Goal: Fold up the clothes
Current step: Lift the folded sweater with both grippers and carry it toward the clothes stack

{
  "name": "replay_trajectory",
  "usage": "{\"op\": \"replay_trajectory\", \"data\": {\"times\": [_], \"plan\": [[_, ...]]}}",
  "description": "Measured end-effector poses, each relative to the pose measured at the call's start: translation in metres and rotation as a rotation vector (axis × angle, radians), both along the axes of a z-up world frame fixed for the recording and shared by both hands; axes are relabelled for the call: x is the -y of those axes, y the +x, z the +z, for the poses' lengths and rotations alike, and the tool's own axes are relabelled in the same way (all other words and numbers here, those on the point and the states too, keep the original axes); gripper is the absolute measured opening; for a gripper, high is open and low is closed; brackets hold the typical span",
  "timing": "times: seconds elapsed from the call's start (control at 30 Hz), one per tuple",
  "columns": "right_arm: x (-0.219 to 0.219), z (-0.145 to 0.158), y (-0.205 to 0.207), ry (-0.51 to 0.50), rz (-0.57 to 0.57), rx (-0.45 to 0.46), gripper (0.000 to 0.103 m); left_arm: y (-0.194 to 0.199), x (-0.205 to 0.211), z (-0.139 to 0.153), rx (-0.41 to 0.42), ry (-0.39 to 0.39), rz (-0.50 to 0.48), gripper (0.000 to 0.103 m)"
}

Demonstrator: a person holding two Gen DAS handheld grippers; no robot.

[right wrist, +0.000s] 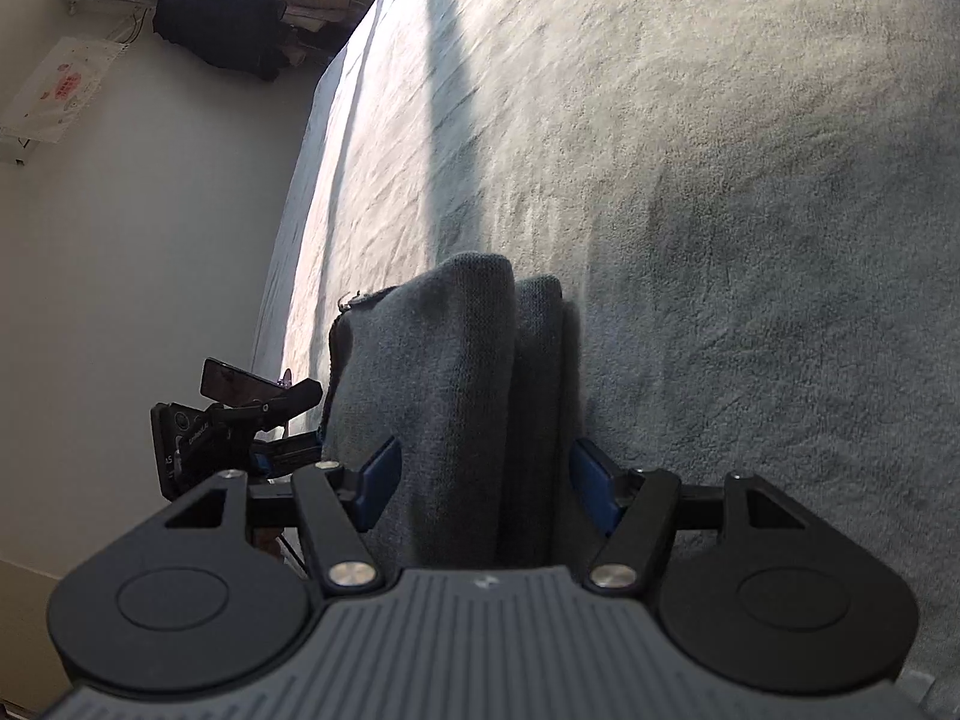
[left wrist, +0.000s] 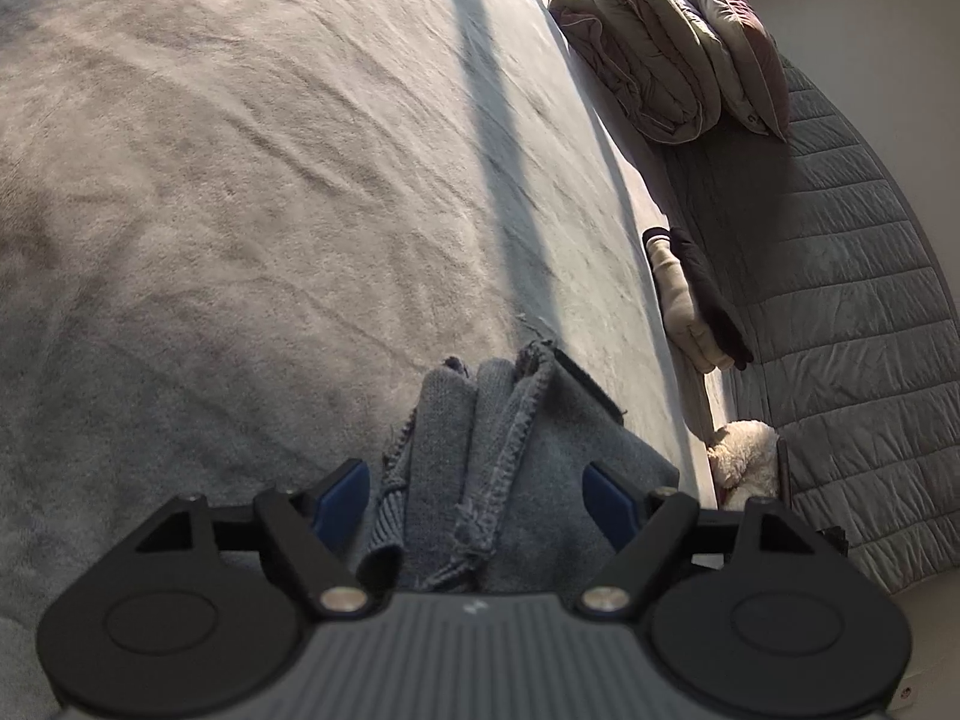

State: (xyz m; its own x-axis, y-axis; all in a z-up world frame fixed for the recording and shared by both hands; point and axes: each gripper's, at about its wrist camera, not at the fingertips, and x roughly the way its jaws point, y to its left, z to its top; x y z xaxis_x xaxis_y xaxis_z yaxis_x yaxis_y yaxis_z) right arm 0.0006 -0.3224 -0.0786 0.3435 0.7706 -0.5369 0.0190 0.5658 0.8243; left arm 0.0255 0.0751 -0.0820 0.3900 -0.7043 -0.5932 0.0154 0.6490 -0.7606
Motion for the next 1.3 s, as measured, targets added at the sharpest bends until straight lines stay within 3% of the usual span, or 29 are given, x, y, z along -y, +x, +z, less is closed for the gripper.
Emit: {"op": "replay_trajectory", "data": {"times": [0.23, 0.27, 0.3, 0.37, 0.5, 0.63, 0.8, 0.93, 0.97, 1.1, 1.27, 1.3], "plan": [[-0.009, -0.009, 0.002, 0.081, -0.089, 0.017, 0.066, -0.005, 0.020, -0.007, 0.035, -0.047, -0.006, 0.078], [-0.012, -0.008, 0.001, 0.078, -0.092, 0.028, 0.065, -0.007, 0.020, -0.008, 0.038, -0.060, 0.002, 0.066], [-0.014, -0.008, 0.001, 0.084, -0.095, 0.030, 0.057, -0.009, 0.019, -0.010, 0.031, -0.084, 0.021, 0.050], [-0.015, -0.010, 0.000, 0.130, -0.113, 0.016, 0.045, -0.012, 0.017, -0.011, 0.035, -0.121, 0.046, 0.043], [-0.004, 0.000, 0.003, 0.188, -0.159, 0.007, 0.040, -0.012, 0.019, 0.000, 0.060, -0.162, 0.074, 0.036], [0.009, 0.020, 0.010, 0.181, -0.185, 0.010, 0.039, -0.008, 0.029, -0.001, 0.068, -0.140, 0.070, 0.035], [0.027, 0.036, 0.022, 0.089, -0.201, 0.019, 0.041, -0.003, 0.041, -0.003, 0.078, -0.112, 0.065, 0.036], [0.033, 0.025, 0.030, 0.066, -0.237, 0.000, 0.049, 0.001, 0.051, -0.004, 0.086, -0.089, 0.060, 0.048], [0.034, 0.020, 0.030, 0.082, -0.242, -0.013, 0.055, 0.002, 0.053, -0.005, 0.088, -0.084, 0.059, 0.052], [0.037, 0.013, 0.024, 0.090, -0.245, -0.012, 0.066, 0.006, 0.053, -0.007, 0.079, -0.090, 0.049, 0.058], [0.036, 0.005, 0.018, 0.085, -0.228, 0.010, 0.066, 0.004, 0.062, -0.012, 0.087, -0.098, 0.031, 0.057], [0.034, 0.004, 0.018, 0.082, -0.227, 0.013, 0.060, 0.004, 0.065, -0.012, 0.087, -0.101, 0.023, 0.054]]}}
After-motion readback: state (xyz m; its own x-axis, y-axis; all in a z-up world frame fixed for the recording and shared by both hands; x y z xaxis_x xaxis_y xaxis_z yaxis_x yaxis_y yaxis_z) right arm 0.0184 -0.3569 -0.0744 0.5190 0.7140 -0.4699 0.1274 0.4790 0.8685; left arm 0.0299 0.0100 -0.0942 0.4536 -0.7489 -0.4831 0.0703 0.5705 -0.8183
